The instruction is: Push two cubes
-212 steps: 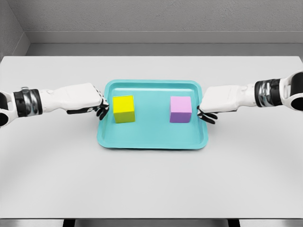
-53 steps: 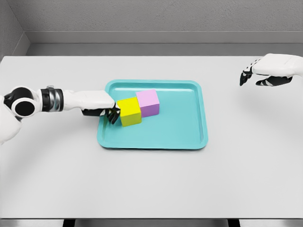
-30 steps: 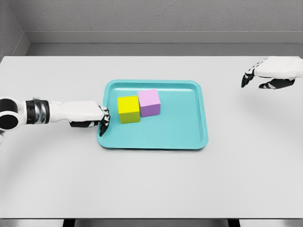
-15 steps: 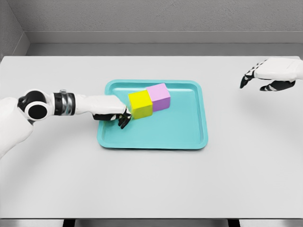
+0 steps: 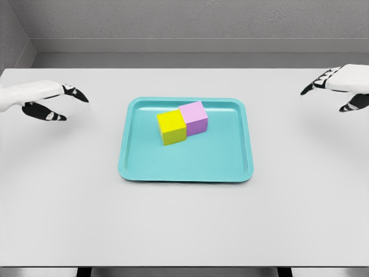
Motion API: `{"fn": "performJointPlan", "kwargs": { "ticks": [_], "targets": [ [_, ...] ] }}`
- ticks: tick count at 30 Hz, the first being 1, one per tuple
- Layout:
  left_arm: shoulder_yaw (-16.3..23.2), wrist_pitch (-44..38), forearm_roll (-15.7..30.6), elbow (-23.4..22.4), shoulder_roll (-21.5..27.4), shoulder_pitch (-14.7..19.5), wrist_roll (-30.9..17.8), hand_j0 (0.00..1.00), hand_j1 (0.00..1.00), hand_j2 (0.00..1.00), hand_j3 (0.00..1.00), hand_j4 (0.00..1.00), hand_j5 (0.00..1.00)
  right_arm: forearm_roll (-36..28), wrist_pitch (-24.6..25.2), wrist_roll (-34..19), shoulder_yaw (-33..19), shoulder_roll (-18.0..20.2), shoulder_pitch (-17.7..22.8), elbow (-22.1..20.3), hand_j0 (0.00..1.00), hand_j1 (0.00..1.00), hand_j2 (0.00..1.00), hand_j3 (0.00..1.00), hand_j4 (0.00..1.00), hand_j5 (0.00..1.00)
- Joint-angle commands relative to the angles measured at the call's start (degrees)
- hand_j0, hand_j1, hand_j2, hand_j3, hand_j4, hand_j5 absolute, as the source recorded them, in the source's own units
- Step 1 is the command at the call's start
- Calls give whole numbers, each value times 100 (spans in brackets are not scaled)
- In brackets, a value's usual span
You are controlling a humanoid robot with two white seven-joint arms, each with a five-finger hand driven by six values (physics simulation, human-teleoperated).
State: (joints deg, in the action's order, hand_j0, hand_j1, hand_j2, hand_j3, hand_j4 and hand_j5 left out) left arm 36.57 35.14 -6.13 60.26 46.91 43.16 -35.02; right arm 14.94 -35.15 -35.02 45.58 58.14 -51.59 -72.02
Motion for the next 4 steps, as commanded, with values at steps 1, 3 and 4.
{"fn": "performJointPlan", "kwargs": {
  "ticks": [1, 3, 4],
  "targets": [
    [-53, -14, 77, -129, -50, 0, 2, 100, 100, 100, 100, 100, 100, -35, 15, 2, 3, 13, 0, -40, 100, 100, 100, 100, 100, 100],
    [-53, -14, 77, -129, -59, 0, 2, 100, 100, 100, 100, 100, 100, -43, 15, 2, 144, -5, 70, -707, 100, 100, 100, 100, 100, 100],
    [-53, -14, 77, -129, -59, 0, 2, 100, 100, 100, 100, 100, 100, -43, 15, 2, 170, 4, 79, -822, 100, 100, 100, 100, 100, 100]
  ]
}}
